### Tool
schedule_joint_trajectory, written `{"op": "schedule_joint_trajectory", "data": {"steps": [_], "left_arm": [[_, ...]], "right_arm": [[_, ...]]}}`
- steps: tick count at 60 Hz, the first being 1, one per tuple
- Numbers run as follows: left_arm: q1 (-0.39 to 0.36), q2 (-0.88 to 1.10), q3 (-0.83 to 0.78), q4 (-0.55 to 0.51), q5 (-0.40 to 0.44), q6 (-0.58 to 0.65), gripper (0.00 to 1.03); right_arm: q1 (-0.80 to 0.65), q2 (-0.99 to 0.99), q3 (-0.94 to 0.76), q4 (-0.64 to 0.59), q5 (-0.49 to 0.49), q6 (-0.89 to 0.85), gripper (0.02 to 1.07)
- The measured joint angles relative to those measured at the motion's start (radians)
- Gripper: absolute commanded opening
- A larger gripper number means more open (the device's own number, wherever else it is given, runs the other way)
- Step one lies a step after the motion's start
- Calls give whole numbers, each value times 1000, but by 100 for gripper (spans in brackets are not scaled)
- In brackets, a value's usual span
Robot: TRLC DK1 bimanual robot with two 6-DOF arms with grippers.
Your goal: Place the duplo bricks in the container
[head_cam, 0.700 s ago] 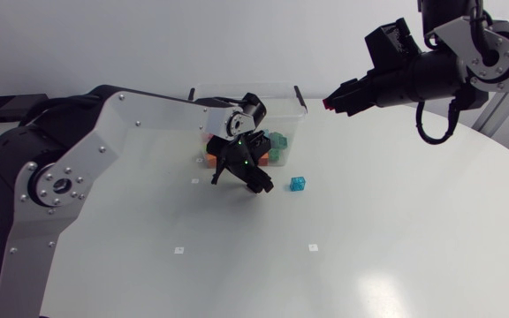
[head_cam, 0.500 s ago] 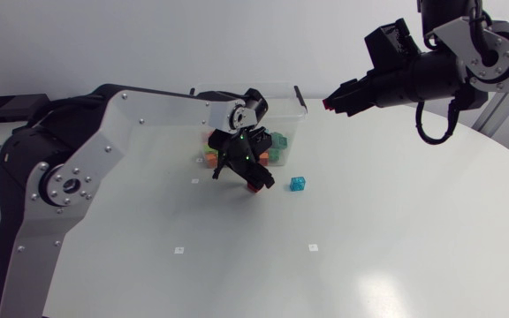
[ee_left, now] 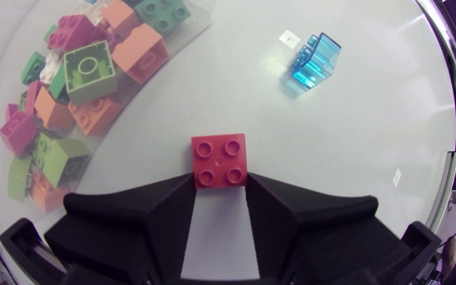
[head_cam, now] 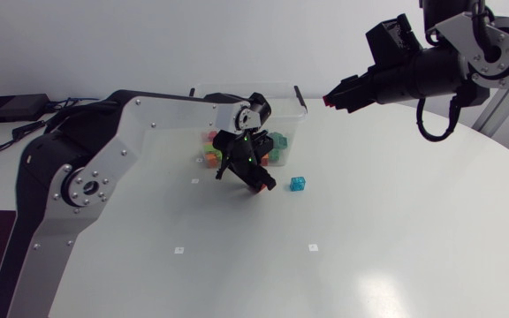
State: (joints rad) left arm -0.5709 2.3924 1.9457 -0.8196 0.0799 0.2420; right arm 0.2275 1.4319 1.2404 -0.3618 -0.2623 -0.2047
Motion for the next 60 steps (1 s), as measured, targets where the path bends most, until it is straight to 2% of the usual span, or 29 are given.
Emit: {"op": "schedule_joint_trajectory", "data": {"steps": [7,25,41,45,50,53,55,57,60], "left_arm": [[0,-57,-109,84,0,0,33],[29,-304,-447,193,-1,1,33],[55,-538,-529,261,-3,1,33],[71,-575,-529,269,-3,1,33],[92,-611,-529,286,-3,4,33],[103,-627,-529,303,-3,5,33],[113,-639,-526,311,-3,5,33],[121,-646,-522,318,-3,6,33],[138,-651,-510,338,2,15,33]], "right_arm": [[8,26,27,30,0,23,41],[37,217,146,82,5,72,41],[102,409,313,96,68,79,43],[119,461,375,84,82,79,51],[137,526,455,50,101,79,67],[144,555,490,38,111,79,80],[147,575,515,22,116,80,92],[151,586,527,14,122,81,98],[152,593,536,-1,129,83,100]]}}
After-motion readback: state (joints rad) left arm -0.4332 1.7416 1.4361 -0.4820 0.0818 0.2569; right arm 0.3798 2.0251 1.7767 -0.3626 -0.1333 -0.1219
